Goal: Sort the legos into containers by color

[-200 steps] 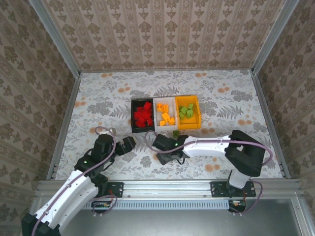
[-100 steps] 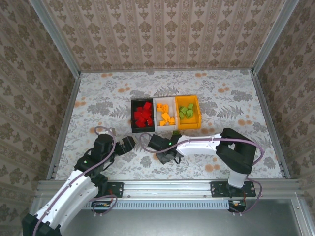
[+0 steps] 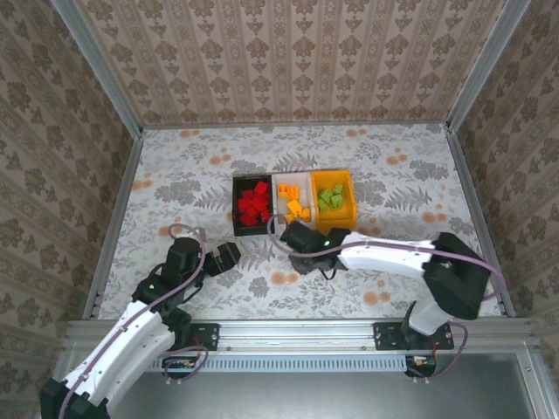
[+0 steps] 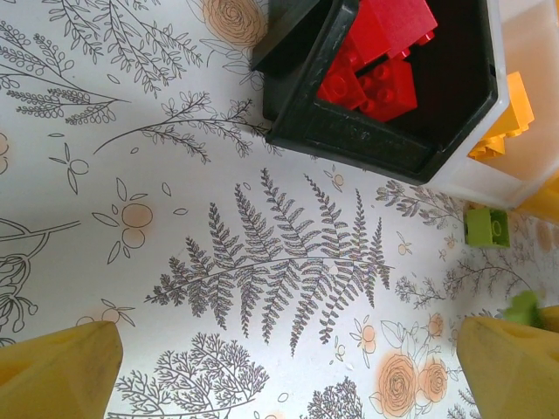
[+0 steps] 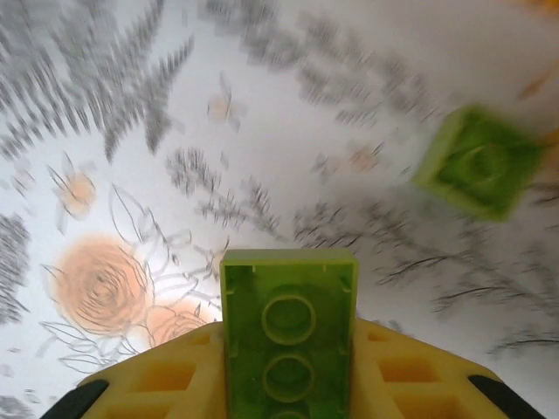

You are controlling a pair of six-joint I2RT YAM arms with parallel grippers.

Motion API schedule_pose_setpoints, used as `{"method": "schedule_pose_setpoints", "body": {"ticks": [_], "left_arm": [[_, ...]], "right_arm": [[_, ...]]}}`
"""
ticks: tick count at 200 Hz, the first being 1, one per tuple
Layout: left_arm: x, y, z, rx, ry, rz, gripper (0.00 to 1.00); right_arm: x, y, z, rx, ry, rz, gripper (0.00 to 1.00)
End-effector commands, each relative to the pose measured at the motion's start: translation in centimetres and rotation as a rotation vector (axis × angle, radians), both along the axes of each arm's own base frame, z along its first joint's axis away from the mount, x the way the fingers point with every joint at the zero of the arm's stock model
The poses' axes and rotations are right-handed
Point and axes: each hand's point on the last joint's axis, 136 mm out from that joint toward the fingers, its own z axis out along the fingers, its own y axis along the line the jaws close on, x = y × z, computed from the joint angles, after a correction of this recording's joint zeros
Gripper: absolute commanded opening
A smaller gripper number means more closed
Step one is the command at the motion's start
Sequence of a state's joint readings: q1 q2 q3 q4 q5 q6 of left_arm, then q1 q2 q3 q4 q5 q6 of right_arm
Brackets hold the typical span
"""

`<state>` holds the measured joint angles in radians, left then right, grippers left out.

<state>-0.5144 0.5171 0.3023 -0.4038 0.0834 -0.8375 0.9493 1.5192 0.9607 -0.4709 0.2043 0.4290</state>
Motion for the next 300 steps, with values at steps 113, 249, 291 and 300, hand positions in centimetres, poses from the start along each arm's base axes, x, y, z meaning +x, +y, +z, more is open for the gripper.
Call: {"method": "schedule_pose_setpoints", "body": {"ticks": [113, 249, 291, 300], "left_arm": [[-0.1, -0.1, 0.2, -0.036, -0.003, 0.005, 1.0], [0.4, -0.4, 0.2, -0.046, -0.008, 0.001, 1.0], [0.4, -0.4, -0.5, -0.044, 0.009, 0.005, 1.0], [0.4, -0.4, -0.5, -0.043, 0.009, 0.004, 1.0]], "right_arm": [[19.0, -9.3, 5.3, 0.03, -0.136, -0.521, 0.4], [5.4, -3.9, 1.6, 0.123, -0.067, -0.303, 0.74], [5.6, -3.0, -3.5, 0.045, -0.018, -0.292, 0.72], [5.8, -3.0, -4.2, 0.034, -0.016, -0.297, 0.72]]}}
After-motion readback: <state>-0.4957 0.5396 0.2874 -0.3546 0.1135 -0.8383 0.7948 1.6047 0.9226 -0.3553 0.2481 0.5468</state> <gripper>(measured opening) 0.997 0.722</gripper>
